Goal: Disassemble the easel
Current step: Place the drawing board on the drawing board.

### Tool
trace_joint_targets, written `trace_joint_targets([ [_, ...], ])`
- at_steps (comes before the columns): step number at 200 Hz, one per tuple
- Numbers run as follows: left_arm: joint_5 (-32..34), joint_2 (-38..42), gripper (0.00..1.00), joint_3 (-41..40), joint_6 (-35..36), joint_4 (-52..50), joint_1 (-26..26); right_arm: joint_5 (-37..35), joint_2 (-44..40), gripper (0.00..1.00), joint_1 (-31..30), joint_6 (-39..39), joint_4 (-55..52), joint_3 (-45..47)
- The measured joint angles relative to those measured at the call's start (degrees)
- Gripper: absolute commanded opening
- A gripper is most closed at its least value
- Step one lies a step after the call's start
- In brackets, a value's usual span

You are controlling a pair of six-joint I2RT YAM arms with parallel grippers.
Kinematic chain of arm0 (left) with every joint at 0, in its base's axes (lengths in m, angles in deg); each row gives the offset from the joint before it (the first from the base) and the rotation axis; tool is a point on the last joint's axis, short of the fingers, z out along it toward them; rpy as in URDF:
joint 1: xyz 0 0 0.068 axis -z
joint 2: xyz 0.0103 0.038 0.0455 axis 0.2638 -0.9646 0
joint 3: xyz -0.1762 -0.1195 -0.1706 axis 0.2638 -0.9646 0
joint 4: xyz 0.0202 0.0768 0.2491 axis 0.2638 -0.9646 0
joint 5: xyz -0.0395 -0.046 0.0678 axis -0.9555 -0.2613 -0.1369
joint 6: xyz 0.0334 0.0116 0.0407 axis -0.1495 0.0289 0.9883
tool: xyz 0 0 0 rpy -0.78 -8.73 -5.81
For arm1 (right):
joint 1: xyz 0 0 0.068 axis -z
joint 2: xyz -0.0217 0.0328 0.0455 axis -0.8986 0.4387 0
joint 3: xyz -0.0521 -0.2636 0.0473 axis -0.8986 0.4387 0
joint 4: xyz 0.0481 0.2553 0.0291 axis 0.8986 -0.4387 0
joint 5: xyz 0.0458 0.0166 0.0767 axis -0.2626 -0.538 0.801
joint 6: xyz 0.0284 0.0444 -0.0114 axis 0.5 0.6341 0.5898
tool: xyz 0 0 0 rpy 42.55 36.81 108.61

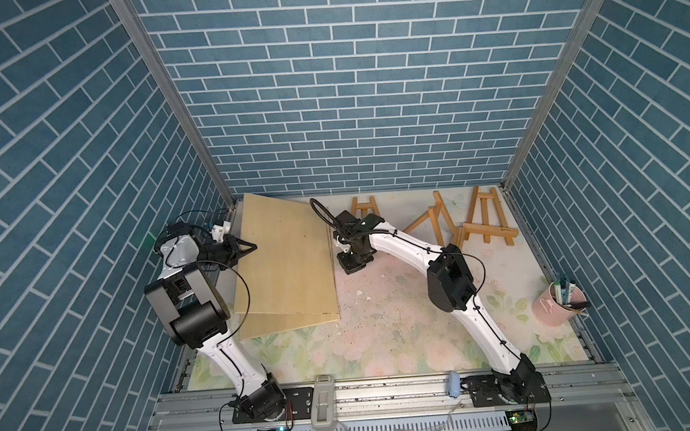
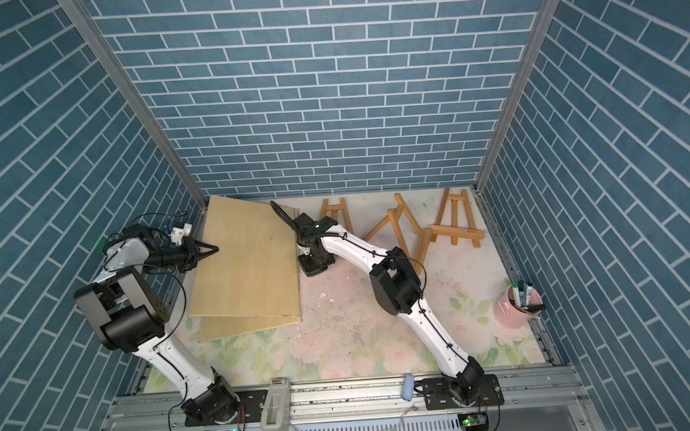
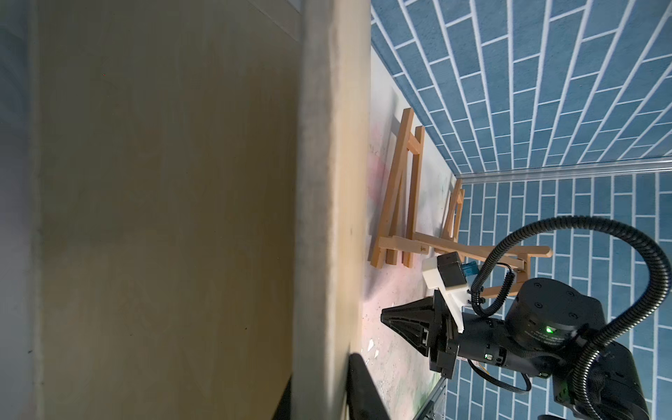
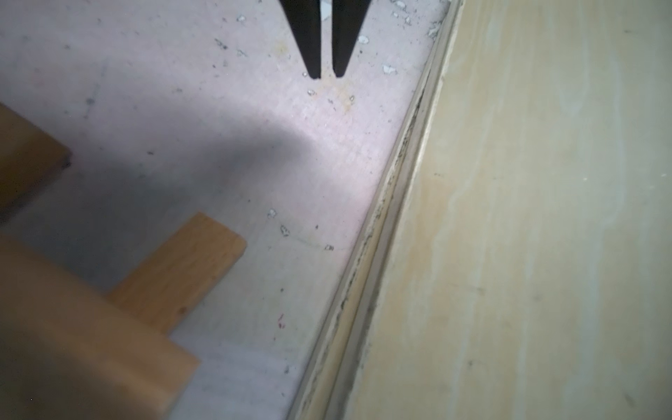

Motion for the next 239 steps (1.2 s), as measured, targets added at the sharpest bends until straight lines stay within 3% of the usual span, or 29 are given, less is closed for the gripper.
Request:
trace_joint_targets([
  [59, 1.81, -4.5, 0.24, 2.86, 2.99, -2.14, -0.37, 1.49, 5.05, 0.11, 0.0, 0.15, -0.83, -4.72],
  [141, 3.96, -7.15, 0.25, 4.02, 3.04, -3.08, 1.75, 2.73, 5.51, 0.11, 0.0, 0.15, -0.85, -5.2],
  [239, 10.93, -8.87, 0.38, 3.61, 1.92, -4.68, 2.32, 3.65, 5.97, 0.11, 0.0, 0.15, -0.48, -5.77],
])
